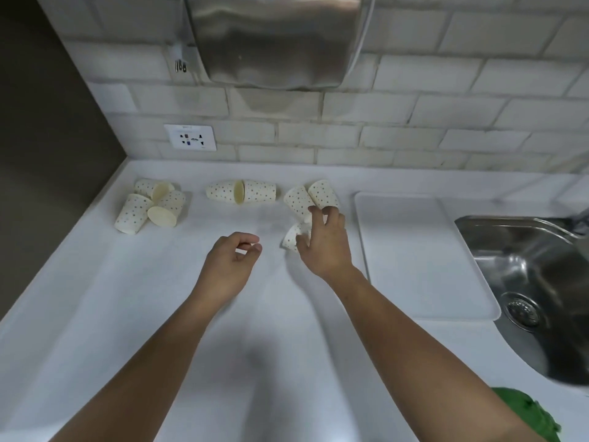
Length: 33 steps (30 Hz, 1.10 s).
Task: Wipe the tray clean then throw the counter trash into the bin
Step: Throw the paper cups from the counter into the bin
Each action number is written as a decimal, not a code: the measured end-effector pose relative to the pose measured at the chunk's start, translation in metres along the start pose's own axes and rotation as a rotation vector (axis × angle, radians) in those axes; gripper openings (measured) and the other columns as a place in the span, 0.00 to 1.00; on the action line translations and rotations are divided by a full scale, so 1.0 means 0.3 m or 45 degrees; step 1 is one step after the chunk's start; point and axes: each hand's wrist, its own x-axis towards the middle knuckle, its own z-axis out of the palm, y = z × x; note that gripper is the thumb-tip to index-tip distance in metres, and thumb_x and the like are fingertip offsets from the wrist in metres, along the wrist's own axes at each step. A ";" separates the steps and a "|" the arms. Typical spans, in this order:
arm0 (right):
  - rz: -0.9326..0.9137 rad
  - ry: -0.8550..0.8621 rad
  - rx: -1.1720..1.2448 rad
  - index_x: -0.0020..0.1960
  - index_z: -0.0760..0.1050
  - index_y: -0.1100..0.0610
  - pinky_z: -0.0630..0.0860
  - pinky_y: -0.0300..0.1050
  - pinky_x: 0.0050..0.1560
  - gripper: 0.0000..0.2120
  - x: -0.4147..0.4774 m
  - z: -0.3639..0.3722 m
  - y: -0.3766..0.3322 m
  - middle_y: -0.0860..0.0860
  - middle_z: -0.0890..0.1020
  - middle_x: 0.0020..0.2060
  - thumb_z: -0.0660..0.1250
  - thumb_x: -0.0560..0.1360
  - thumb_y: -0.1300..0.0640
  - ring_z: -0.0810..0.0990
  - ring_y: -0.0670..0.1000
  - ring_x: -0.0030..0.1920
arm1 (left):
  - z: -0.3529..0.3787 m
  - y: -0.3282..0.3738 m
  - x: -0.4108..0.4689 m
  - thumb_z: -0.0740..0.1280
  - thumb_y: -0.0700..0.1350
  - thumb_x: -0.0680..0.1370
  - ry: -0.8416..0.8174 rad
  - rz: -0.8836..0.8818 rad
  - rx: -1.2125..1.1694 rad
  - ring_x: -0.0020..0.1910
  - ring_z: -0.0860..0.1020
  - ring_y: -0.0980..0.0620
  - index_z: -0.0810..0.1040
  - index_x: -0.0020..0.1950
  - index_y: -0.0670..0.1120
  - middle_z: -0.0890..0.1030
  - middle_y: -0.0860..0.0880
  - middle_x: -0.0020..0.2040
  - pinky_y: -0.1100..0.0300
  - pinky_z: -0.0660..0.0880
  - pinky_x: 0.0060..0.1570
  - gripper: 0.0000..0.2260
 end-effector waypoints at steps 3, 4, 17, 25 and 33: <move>0.003 -0.157 -0.091 0.77 0.57 0.58 0.72 0.57 0.63 0.39 0.023 0.050 0.012 0.60 0.67 0.69 0.68 0.74 0.43 0.66 0.61 0.68 | -0.002 0.000 0.035 0.68 0.51 0.82 -0.019 0.003 0.020 0.49 0.79 0.62 0.81 0.60 0.55 0.78 0.54 0.59 0.69 0.71 0.44 0.08; 0.017 -0.216 -0.116 0.78 0.55 0.57 0.71 0.58 0.64 0.41 0.029 0.065 0.015 0.60 0.66 0.70 0.68 0.74 0.42 0.65 0.61 0.69 | -0.002 -0.002 0.046 0.68 0.51 0.82 -0.034 0.004 0.022 0.48 0.80 0.62 0.81 0.60 0.56 0.78 0.54 0.59 0.68 0.71 0.44 0.08; 0.079 -0.230 0.261 0.79 0.54 0.57 0.75 0.59 0.58 0.40 0.047 0.194 0.003 0.59 0.71 0.65 0.67 0.77 0.39 0.73 0.61 0.60 | 0.023 -0.033 0.142 0.69 0.53 0.81 -0.067 -0.084 -0.044 0.51 0.78 0.61 0.76 0.66 0.54 0.79 0.54 0.58 0.67 0.71 0.44 0.14; -0.200 -0.243 1.075 0.67 0.67 0.52 0.78 0.53 0.56 0.24 0.001 0.128 -0.215 0.50 0.77 0.56 0.71 0.74 0.55 0.79 0.50 0.58 | 0.041 -0.013 0.171 0.76 0.64 0.71 -0.118 -0.212 -0.471 0.53 0.86 0.51 0.82 0.62 0.50 0.87 0.50 0.53 0.43 0.80 0.61 0.26; -0.031 -0.278 0.803 0.76 0.63 0.56 0.70 0.49 0.67 0.33 0.087 0.139 -0.107 0.52 0.66 0.66 0.63 0.72 0.49 0.70 0.52 0.64 | 0.008 -0.063 0.221 0.79 0.62 0.66 0.160 -0.259 -0.570 0.48 0.85 0.47 0.83 0.54 0.48 0.86 0.49 0.47 0.51 0.80 0.45 0.24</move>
